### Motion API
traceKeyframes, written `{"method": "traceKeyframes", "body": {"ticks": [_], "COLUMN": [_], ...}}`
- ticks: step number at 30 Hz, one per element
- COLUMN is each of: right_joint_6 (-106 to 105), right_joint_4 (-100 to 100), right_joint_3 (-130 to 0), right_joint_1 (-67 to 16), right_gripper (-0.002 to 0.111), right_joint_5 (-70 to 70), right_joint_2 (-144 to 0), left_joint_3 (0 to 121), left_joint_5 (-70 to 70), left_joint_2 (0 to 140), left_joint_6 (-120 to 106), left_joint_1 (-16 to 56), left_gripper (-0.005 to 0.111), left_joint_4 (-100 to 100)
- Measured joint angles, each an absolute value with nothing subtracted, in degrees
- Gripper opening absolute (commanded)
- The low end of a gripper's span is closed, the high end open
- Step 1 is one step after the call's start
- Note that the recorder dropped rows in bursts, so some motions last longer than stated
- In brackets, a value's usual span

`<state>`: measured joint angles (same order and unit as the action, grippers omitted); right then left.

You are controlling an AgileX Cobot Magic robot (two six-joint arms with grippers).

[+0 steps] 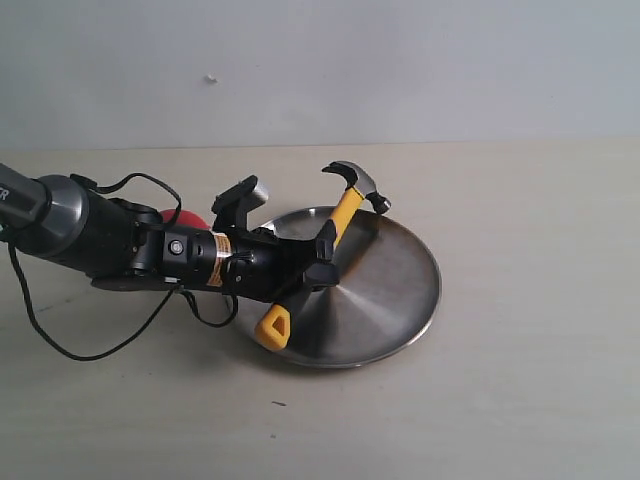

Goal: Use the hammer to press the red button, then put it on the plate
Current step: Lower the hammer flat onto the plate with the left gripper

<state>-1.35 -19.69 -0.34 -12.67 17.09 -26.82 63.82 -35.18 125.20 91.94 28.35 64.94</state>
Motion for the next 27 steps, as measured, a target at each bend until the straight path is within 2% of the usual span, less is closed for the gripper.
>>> {"method": "traceKeyframes", "body": {"ticks": [2,8,11,27], "right_joint_6": [-1.35,-1.35,-1.35,-1.35], "right_joint_4": [-19.69,-19.69,-19.69,-19.69], "right_joint_3": [-0.34,-0.34,-0.34,-0.34], "right_joint_1": [-12.67,-12.67,-12.67,-12.67], "right_gripper": [0.0,0.0,0.0,0.0], "right_joint_5": [17.09,17.09,17.09,17.09], "right_joint_2": [-26.82,-26.82,-26.82,-26.82], "left_joint_3": [63.82,63.82,63.82,63.82], "left_joint_5": [-35.08,-35.04,-35.04,-34.13], "left_joint_2": [125.2,125.2,125.2,125.2], "left_joint_6": [91.94,91.94,91.84,91.94], "left_joint_1": [28.35,28.35,28.35,28.35], "left_gripper": [0.004,0.026,0.033,0.034], "left_joint_4": [64.94,64.94,65.05,65.05]}}
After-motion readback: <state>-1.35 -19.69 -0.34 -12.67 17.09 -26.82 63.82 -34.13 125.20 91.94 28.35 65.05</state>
